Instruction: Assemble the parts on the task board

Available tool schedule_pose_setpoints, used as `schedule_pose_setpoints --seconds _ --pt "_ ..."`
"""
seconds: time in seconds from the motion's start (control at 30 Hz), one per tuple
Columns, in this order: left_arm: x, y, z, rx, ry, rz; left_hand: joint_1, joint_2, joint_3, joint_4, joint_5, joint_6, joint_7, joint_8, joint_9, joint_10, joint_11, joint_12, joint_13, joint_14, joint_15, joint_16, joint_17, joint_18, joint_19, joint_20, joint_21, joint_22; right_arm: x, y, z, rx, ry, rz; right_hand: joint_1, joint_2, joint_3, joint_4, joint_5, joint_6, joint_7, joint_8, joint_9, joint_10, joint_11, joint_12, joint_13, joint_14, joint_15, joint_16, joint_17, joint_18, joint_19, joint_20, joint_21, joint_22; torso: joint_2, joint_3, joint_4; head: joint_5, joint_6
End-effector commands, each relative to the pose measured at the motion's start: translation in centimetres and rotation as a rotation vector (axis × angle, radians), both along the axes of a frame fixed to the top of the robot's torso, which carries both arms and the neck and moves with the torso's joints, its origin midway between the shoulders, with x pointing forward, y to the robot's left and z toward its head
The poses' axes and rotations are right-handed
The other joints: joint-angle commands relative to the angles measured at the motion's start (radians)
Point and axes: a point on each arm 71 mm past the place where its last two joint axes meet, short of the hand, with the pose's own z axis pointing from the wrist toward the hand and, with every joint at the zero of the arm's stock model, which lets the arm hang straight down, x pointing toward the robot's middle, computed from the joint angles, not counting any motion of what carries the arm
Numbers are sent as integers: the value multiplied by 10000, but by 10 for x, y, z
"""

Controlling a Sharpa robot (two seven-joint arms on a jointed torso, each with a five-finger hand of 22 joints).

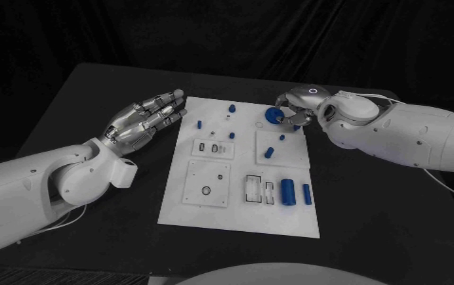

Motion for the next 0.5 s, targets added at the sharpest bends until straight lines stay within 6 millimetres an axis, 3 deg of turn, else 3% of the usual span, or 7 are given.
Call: schedule_pose_setpoints --seconds 0.03,0.13,0.5 --pt "-1 -2 1 -135 -36 -163 -20 -28 74 -5 -31 -35 65 35 5 0 39 30 -1 -11 67 27 10 112 -20 65 33 7 -4 -1 -10 -236 459 149 138 18 268 -150 758 266 -133 414 430 1047 -115 35 2633 1049 -74 27 2633 -92 418 -115 -37 1944 -1 0 -5 11 -24" --pt "-1 -1 0 -128 -29 -160 -20 -28 74 -5 -31 -35 65 35 5 0 39 30 -1 -11 67 27 10 112 -20 65 33 7 -4 -1 -10 -223 451 190 103 1 444 -230 1077 245 -156 703 688 1047 -134 35 2633 1049 -101 27 2633 -94 421 -132 -43 1953 1 0 -1 23 -15" --pt "-1 1 0 -94 8 -133 -19 6 161 -23 -32 -53 69 36 3 -12 46 39 -2 -17 69 27 9 113 -18 72 33 8 -15 2 -5 206 82 539 -105 -42 585 -225 979 474 -236 1125 1017 1047 -206 35 2633 987 -171 -189 2393 -156 567 -190 155 2112 -2 1 -1 1 -22"
